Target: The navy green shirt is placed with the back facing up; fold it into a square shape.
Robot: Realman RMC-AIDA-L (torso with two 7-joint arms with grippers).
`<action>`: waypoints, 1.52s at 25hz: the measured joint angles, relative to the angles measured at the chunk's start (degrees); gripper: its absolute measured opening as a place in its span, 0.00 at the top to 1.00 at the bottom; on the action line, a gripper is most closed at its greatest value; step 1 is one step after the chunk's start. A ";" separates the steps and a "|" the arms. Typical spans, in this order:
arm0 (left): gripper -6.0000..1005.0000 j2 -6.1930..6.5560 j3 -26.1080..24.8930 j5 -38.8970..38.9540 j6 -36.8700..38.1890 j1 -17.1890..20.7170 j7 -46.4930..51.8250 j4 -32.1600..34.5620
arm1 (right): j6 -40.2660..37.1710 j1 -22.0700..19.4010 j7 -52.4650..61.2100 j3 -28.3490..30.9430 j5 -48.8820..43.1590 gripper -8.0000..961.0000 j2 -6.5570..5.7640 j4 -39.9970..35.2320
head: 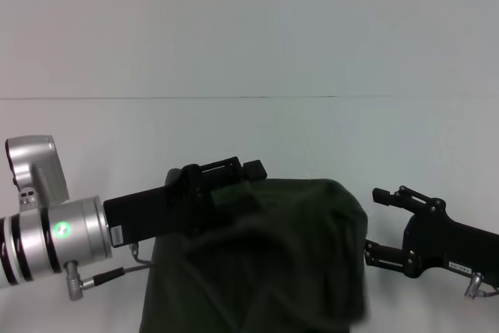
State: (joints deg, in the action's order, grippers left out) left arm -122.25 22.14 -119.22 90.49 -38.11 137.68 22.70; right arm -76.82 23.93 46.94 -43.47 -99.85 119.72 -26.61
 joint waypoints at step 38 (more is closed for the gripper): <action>0.06 6.18 1.21 5.17 14.78 21.07 -64.03 9.72 | -14.35 11.93 85.75 -21.24 -25.06 0.10 0.14 -46.37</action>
State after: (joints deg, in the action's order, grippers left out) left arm -116.07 23.35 -114.05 105.27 -17.04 73.66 32.43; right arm -91.16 35.87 132.69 -64.71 -124.90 119.86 -72.98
